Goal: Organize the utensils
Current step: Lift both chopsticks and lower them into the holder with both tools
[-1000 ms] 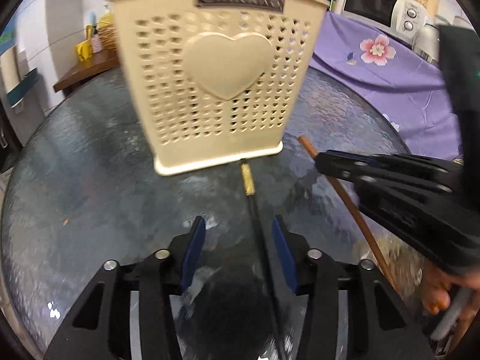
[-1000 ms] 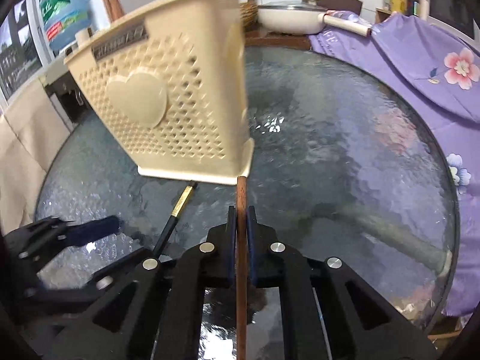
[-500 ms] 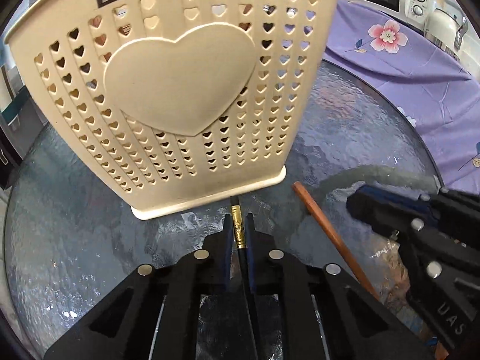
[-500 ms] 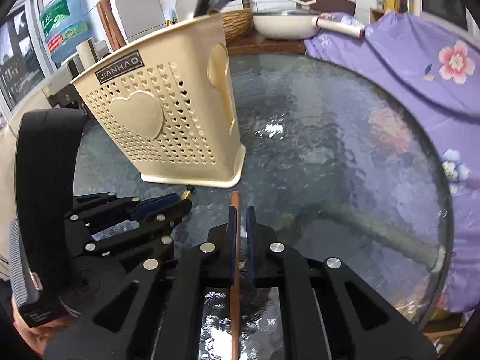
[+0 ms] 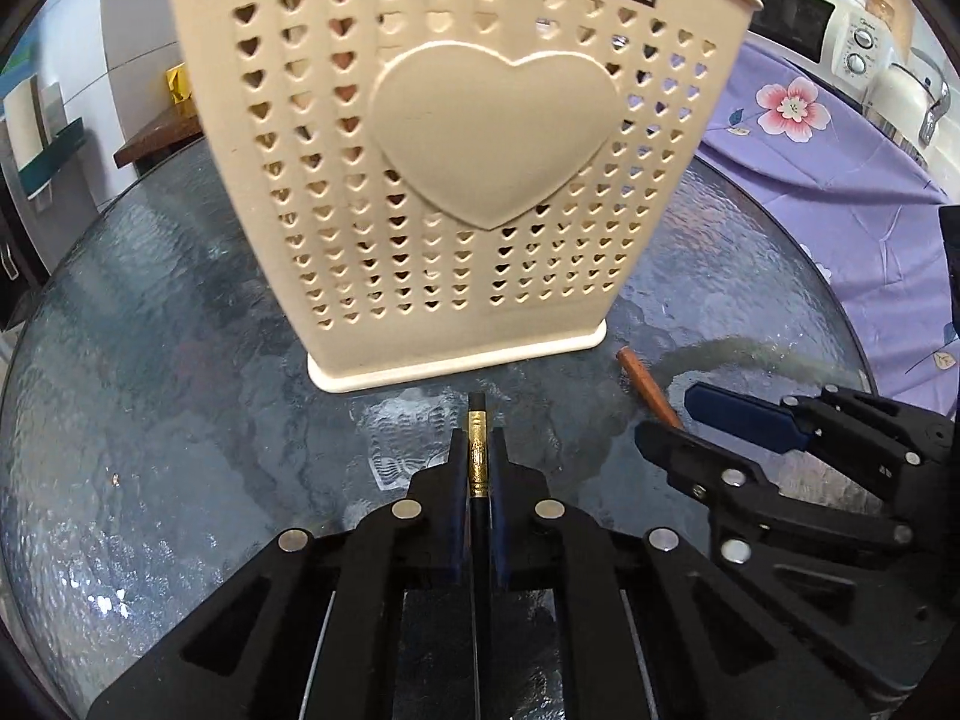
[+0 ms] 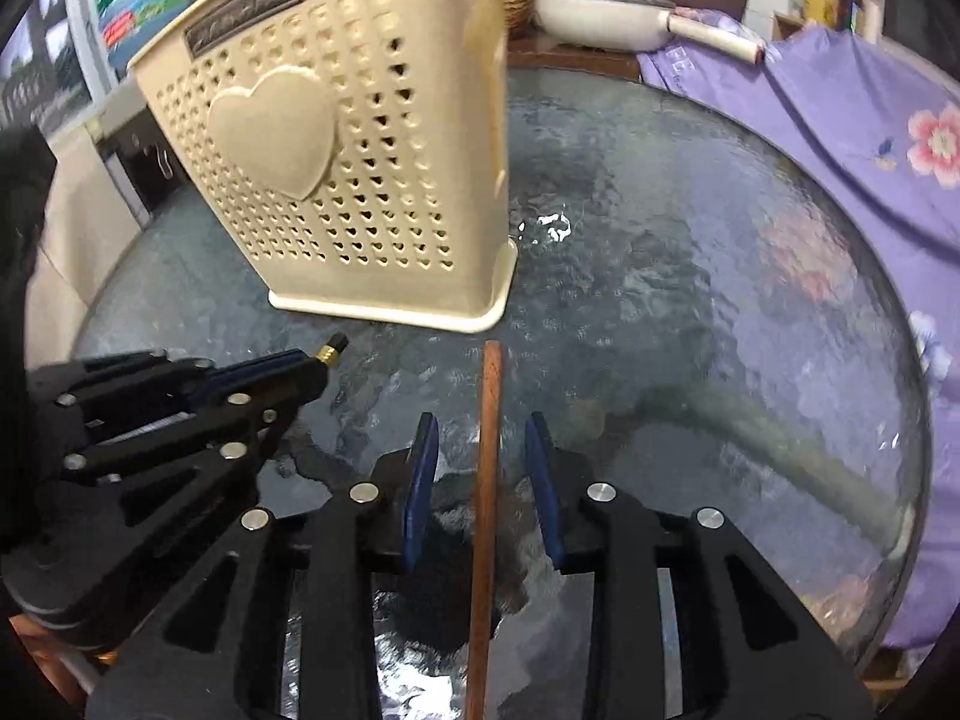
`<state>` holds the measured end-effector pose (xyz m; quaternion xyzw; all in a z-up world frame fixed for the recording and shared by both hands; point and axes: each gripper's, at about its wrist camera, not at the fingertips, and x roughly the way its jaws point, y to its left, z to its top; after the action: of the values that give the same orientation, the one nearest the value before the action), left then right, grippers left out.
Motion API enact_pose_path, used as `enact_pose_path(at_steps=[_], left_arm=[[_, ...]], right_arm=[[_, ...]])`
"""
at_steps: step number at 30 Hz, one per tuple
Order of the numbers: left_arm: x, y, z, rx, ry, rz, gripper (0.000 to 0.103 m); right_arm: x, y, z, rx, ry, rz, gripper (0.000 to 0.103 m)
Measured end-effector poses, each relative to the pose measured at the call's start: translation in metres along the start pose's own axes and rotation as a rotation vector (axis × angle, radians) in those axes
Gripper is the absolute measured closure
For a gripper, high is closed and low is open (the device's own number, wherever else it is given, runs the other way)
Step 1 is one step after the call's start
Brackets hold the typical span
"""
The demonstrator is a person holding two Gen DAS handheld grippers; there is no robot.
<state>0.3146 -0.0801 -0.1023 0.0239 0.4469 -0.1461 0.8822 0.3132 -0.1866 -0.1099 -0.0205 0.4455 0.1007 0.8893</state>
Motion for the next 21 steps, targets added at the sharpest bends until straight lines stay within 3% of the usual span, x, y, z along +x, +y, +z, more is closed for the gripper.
enact_pose_path(at_steps=[5,12,21], left_arm=[[-0.016,0.014,0.0,-0.036,-0.017,-0.04,0.096],[-0.07,0.022,-0.003,-0.035,-0.114,-0.077,0.096],[-0.147,0.03,0.003,-0.044,-0.269,-0.146,0.096]], right_arm=[[0.002,0.006,0.001,-0.046,0.01,-0.018,0.095],[-0.02,-0.005,0.006,0.041,-0.049,0.08,0.096],[-0.125,-0.009,0.023,0.081,-0.26,0.297,0.096]])
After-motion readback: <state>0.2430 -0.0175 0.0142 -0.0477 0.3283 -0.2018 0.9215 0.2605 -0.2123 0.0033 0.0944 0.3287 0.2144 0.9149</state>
